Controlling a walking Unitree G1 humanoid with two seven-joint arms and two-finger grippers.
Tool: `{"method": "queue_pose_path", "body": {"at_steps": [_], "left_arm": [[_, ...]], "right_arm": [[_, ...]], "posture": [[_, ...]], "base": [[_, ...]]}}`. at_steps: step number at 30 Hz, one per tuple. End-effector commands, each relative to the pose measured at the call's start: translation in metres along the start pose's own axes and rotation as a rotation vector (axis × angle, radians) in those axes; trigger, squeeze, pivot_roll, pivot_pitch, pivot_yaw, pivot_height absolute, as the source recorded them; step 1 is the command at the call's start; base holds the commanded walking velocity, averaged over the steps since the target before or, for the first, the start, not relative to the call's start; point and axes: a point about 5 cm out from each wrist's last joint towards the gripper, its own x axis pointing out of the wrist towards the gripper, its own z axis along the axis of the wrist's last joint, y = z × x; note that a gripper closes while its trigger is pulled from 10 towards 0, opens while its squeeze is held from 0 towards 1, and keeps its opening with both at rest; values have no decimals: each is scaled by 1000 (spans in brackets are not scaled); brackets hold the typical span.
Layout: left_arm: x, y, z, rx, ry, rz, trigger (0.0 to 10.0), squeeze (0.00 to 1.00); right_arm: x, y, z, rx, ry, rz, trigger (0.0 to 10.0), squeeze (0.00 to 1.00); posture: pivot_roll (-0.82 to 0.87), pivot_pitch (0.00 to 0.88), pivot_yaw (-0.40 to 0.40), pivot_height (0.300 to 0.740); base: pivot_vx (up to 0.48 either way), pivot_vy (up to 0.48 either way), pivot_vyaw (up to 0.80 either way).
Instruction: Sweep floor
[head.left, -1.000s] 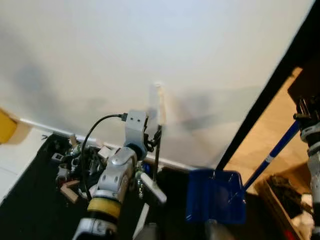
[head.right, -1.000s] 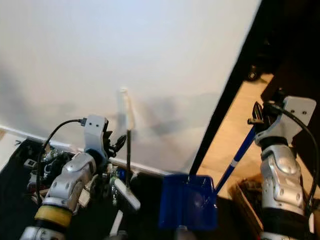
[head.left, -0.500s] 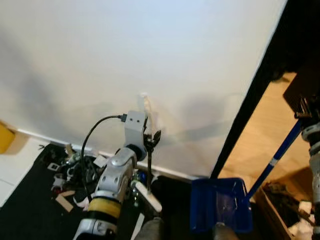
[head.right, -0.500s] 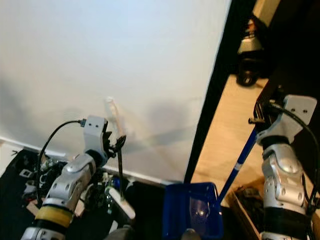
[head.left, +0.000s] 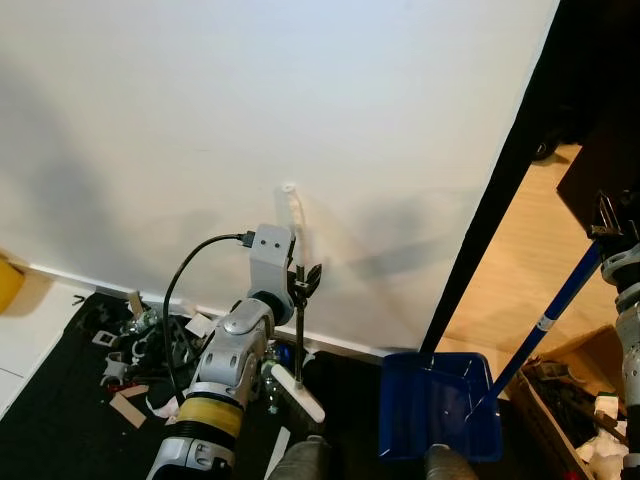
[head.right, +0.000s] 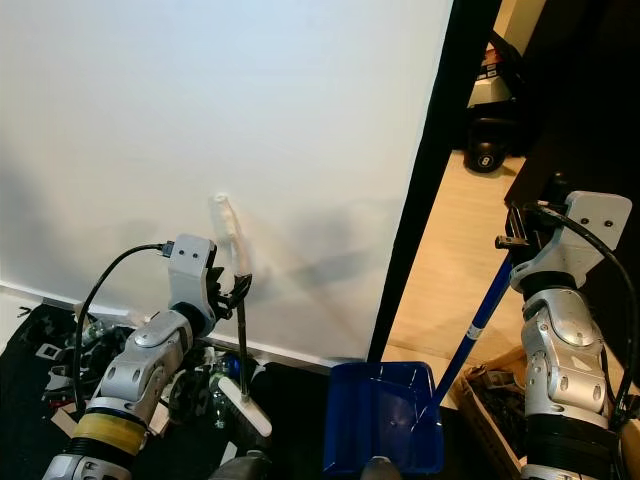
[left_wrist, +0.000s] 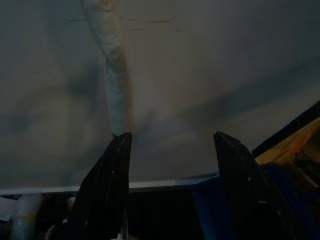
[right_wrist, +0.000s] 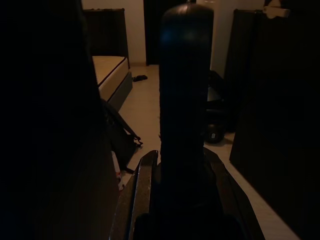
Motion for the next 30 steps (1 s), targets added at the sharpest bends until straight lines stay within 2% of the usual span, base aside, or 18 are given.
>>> {"method": "queue_pose_path", "body": {"at_steps": [1, 3, 6, 8, 9, 15, 19, 22, 25, 27, 28, 30], "left_arm": [[-1, 0, -9, -35, 16, 1, 10000, 0], [0, -1, -8, -40, 14, -3, 10000, 0], [2, -3, -4, -91, -17, -12, 10000, 0], [2, -4, 2, -159, -56, -13, 10000, 0], [3, -5, 4, -165, -73, -13, 10000, 0], [0, -3, 8, -159, -134, 12, 10000, 0], [-4, 4, 5, -146, -139, 35, 10000, 0], [-6, 5, 1, -134, -130, 40, 10000, 0], [-9, 7, -7, -99, -106, 47, 10000, 0], [-11, 6, -12, -92, -95, 51, 10000, 0], [-11, 6, -12, -92, -95, 51, 10000, 0], [-13, 6, -15, -81, -89, 49, 10000, 0]], "right_arm": [[2, 12, 10, -6, -56, 52, 10000, 0], [3, 15, 11, -4, -61, 63, 10000, 0], [7, 24, 18, 16, -92, 114, 10000, 0], [10, 36, 24, 52, -114, 175, 10000, 0], [12, 43, 27, 73, -123, 207, 10000, 0], [22, 66, 41, 151, -158, 265, 10000, 0], [27, 74, 41, 171, -149, 266, 10000, 0], [28, 75, 37, 166, -134, 260, 10000, 0], [26, 73, 24, 123, -83, 252, 10000, 0], [21, 63, 12, 54, -33, 252, 10000, 0], [21, 63, 12, 54, -33, 252, 10000, 0], [13, 42, 1, -28, 19, 233, 10000, 0]], "posture": [[10, 124, 87, 740], [10, 124, 87, 740], [10, 124, 87, 740], [8, 123, 87, 740], [6, 124, 87, 740], [-4, 119, 79, 740], [-11, 110, 61, 740], [-13, 107, 52, 740], [-9, 104, 32, 740], [-7, 103, 27, 740], [-7, 103, 27, 740], [-7, 103, 19, 740]], "base": [[0, 0, 0], [0, 0, 0], [0, 0, 0], [0, 0, 0], [0, 0, 0], [0, 0, 0], [0, 0, 0], [0, 0, 0], [0, 0, 0], [0, 0, 0], [0, 0, 0], [0, 0, 0]]}}
